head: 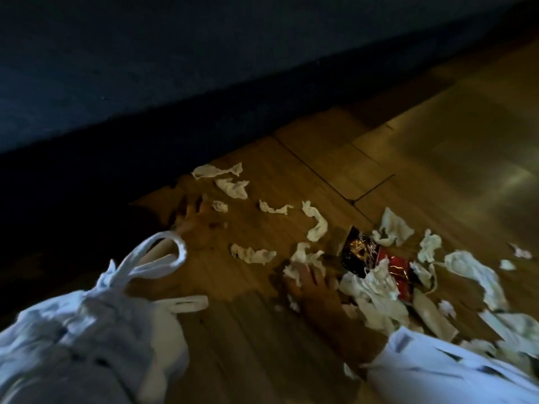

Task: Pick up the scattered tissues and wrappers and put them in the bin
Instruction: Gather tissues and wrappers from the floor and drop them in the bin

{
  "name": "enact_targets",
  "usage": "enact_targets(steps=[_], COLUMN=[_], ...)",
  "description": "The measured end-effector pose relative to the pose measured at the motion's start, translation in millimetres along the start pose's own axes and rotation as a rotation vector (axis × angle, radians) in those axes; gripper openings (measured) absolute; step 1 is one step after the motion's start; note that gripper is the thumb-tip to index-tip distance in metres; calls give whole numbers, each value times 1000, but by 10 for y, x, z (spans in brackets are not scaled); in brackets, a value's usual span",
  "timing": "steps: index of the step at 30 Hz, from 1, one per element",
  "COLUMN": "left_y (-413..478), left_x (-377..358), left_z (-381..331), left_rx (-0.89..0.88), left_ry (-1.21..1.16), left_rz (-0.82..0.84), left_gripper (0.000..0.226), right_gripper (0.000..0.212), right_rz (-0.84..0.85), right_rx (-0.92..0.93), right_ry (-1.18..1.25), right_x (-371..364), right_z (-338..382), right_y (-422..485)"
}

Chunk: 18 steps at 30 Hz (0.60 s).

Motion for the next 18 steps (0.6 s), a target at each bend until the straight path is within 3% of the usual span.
enact_targets(steps=[3, 5, 7, 9, 11, 15, 18], left_y=[25, -25, -83, -123, -122, -138, -201], left_x=[-97, -218, -361, -516, -650, -844, -916], left_z=[-78, -147, -247, -314, -328, -311, -316], left_rx=[-1, -8, -47, -104, -151, -175, -212], left_ry=[-12, -46, -78, -73, -15, 184, 103], left_rz=[41, -8, -56, -54, -72, -65, -145], left_gripper=[84, 80, 79, 85, 93, 94, 90], right_gripper=[45, 31, 27, 24, 28, 51, 55], right_rz=[-100, -185, -235, -559, -721, -508, -411], right_rx=[36, 125, 54, -57, -142, -326, -447], right_ry=[5, 242, 554, 695, 803, 910, 695], right_x=[-33, 57, 183, 417, 623, 903, 846], right_z=[36, 43, 27, 9, -51, -288, -415], right_y=[79, 144, 238, 377, 584, 967, 1149])
Point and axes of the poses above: each hand's wrist, its own y-axis towards the middle knuckle, its own x-axis out of the back of the hand, z = x × y, the point moved 1 cm from there along y, towards the middle knuckle, and after that the axes turned 12 degrees about z, right-handed, at the moved point
